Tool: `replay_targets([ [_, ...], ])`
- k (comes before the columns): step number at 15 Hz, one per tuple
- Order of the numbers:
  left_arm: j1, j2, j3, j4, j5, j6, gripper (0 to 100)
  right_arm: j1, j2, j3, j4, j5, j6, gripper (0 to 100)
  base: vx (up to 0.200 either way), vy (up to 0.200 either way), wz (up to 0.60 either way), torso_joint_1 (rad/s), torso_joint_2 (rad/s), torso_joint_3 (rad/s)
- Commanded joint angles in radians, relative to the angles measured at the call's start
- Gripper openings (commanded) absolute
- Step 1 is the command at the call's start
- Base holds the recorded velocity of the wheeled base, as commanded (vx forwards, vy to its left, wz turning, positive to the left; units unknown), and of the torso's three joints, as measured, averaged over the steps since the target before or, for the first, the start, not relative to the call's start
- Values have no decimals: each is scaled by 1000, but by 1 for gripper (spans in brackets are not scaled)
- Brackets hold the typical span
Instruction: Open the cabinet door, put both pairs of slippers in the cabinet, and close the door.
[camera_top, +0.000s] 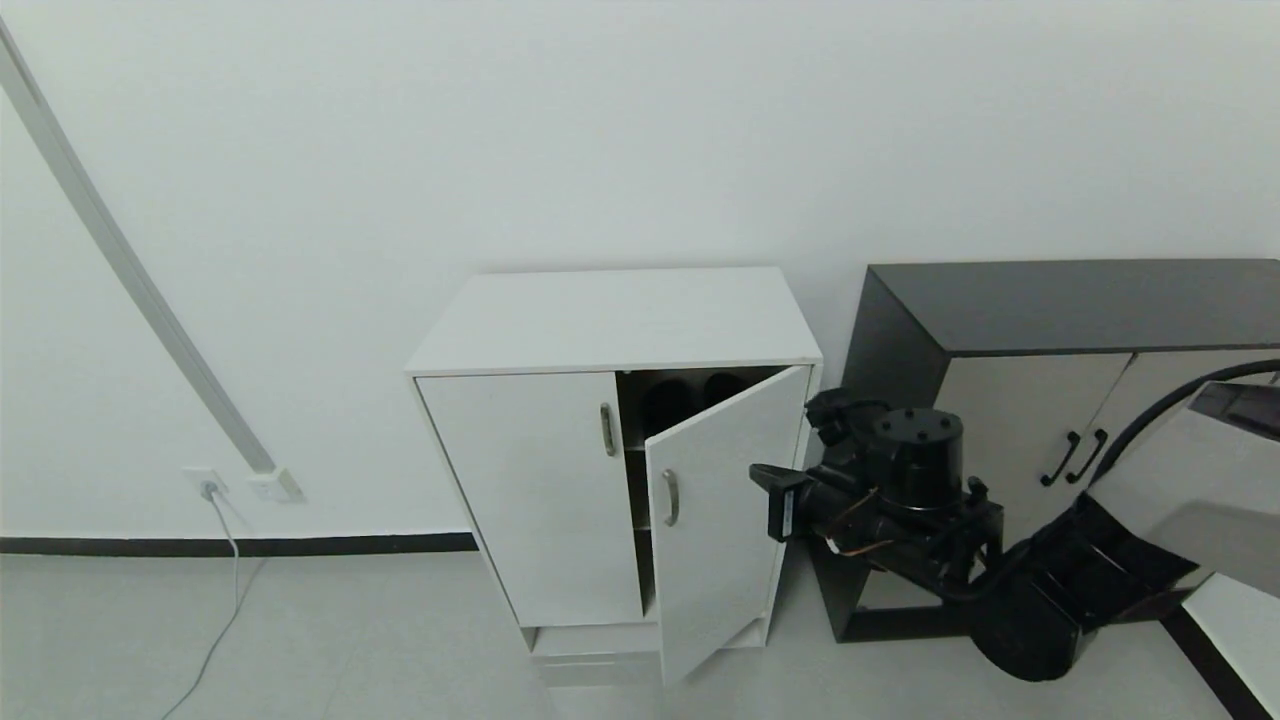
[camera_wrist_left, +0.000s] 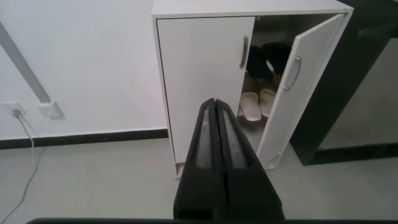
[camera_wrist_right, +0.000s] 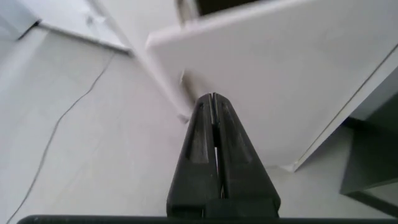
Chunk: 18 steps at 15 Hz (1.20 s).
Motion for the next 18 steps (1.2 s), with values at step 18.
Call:
replay_targets([
  [18, 0, 1, 1, 0, 0, 0, 0, 37, 196, 28, -203, 17, -8, 0, 89, 0, 0, 0, -1, 0],
])
